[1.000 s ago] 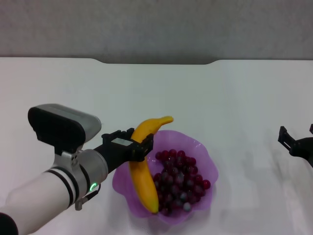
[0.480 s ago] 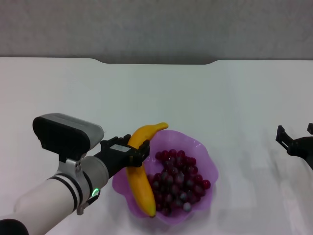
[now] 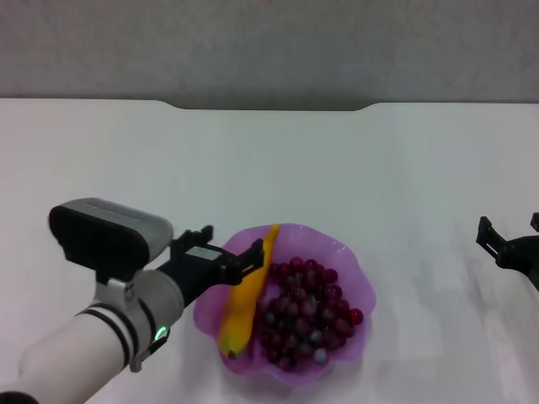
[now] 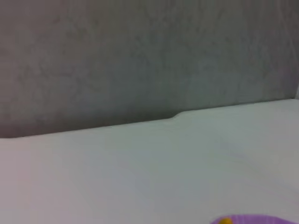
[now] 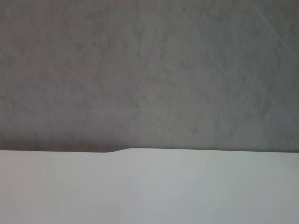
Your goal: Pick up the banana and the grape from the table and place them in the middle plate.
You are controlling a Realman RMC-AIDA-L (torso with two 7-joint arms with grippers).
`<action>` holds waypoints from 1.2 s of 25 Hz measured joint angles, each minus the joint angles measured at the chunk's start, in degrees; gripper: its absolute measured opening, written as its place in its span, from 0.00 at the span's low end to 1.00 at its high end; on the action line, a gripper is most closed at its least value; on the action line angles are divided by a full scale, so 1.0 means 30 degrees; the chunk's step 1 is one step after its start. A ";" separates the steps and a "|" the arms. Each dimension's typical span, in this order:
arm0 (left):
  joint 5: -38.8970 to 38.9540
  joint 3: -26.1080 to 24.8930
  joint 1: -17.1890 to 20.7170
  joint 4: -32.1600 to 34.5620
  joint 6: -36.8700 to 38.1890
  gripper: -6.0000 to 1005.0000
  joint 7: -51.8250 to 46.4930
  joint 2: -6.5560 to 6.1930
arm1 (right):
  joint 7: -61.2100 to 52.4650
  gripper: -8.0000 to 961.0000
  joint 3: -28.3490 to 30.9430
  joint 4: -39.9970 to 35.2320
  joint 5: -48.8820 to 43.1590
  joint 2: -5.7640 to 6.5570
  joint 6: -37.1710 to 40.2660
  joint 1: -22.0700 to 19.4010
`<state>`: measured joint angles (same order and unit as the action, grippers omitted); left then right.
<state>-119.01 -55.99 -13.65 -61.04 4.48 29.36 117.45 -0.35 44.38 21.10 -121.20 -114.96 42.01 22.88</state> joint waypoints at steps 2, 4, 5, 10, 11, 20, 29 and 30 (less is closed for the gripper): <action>-0.0089 -0.0129 0.0576 -0.0313 0.0687 0.84 0.0085 -0.0036 | 0.0000 0.92 0.0000 0.0000 0.0001 0.0001 0.0000 -0.0010; -0.0199 -0.0297 0.1111 -0.0507 0.1555 0.89 0.0268 -0.0073 | 0.0012 0.92 -0.0002 0.0002 -0.0003 0.0001 0.0000 -0.0027; -0.0252 -0.0513 0.1563 -0.0568 0.2348 0.89 0.0507 -0.0099 | 0.0048 0.92 0.0000 -0.0001 0.0001 0.0001 0.0000 -0.0041; -0.0258 -0.1455 0.2939 0.0299 0.6238 0.90 0.0793 -0.0117 | 0.1563 0.92 -0.0265 0.0652 -0.0025 -0.0009 -0.0001 -0.0157; -0.0256 -0.1415 0.2975 0.0923 0.7380 0.90 0.0662 -0.0107 | 0.1868 0.92 -0.0264 0.0766 -0.0024 -0.0017 0.0001 -0.0162; -0.0266 0.0020 0.1634 0.9066 1.5460 0.89 -0.5701 -0.0034 | 0.4372 0.92 -0.0482 0.1311 -0.0030 -0.0115 0.1368 -0.0458; -0.0299 0.4237 0.1114 1.4609 2.0149 0.89 -1.2120 -0.0106 | 0.6101 0.92 -0.2361 0.1523 -0.0029 -0.0148 0.3144 -0.0697; -0.0299 0.4633 0.1263 1.4611 2.0447 0.89 -1.2087 -0.0100 | 0.6158 0.92 -0.2432 0.1522 -0.0031 -0.0145 0.3152 -0.0708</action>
<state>-119.90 -42.09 -9.86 -17.21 65.82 -6.90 117.15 18.12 37.09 25.66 -121.29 -115.40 51.46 20.75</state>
